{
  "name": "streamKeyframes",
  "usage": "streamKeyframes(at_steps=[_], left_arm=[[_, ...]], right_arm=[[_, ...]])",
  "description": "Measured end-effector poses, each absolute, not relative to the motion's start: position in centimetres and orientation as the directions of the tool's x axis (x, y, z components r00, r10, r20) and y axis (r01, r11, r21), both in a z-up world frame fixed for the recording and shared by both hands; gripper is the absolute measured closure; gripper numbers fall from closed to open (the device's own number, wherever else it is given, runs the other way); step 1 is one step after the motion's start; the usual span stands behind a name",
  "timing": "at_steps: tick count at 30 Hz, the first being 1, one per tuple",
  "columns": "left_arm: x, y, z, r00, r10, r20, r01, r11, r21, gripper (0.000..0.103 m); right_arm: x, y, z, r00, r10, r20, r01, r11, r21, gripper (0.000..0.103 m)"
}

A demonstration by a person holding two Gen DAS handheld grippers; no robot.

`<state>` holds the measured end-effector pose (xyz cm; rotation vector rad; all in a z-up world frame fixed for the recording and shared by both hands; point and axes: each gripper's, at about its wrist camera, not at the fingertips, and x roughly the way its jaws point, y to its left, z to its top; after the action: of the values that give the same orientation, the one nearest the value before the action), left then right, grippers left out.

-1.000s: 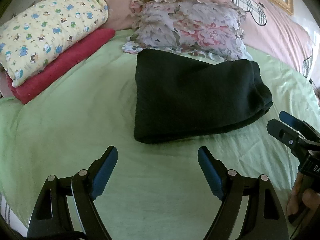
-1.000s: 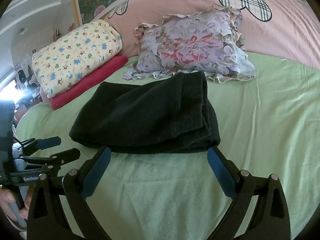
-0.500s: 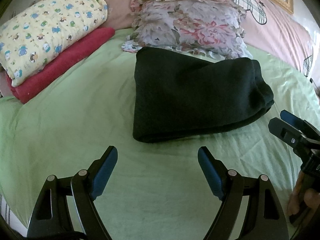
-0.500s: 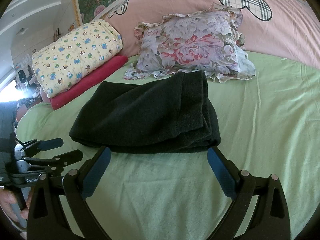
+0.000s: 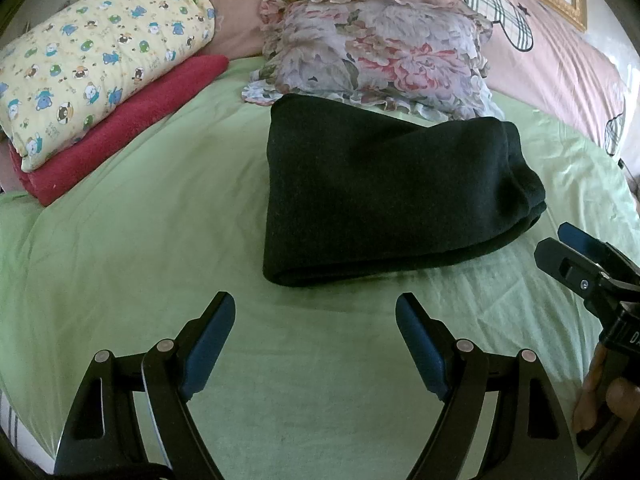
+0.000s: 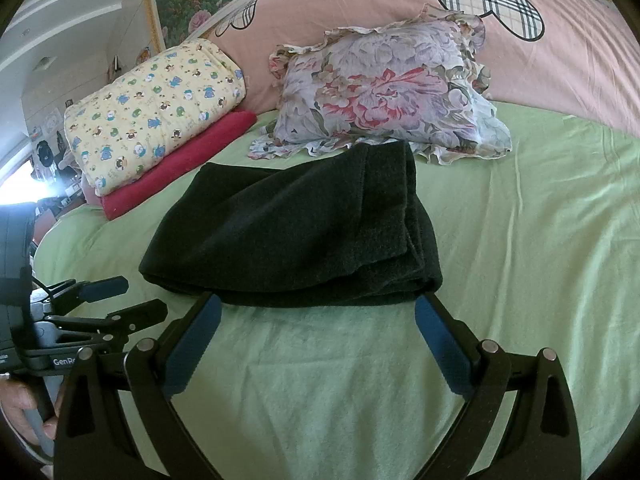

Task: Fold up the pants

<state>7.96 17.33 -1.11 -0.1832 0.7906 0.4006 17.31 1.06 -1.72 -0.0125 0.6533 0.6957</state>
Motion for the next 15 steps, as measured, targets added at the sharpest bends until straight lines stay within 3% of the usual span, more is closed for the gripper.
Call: streamKeyframes(at_steps=[15], left_arm=[[8.07, 17.2, -1.09, 0.635, 0.284, -0.718, -0.415, 0.91, -0.007, 0.02]], right_arm=[[17.32, 1.03, -1.72, 0.577, 0.592, -0.562, -0.599, 0.775, 0.201, 0.005]])
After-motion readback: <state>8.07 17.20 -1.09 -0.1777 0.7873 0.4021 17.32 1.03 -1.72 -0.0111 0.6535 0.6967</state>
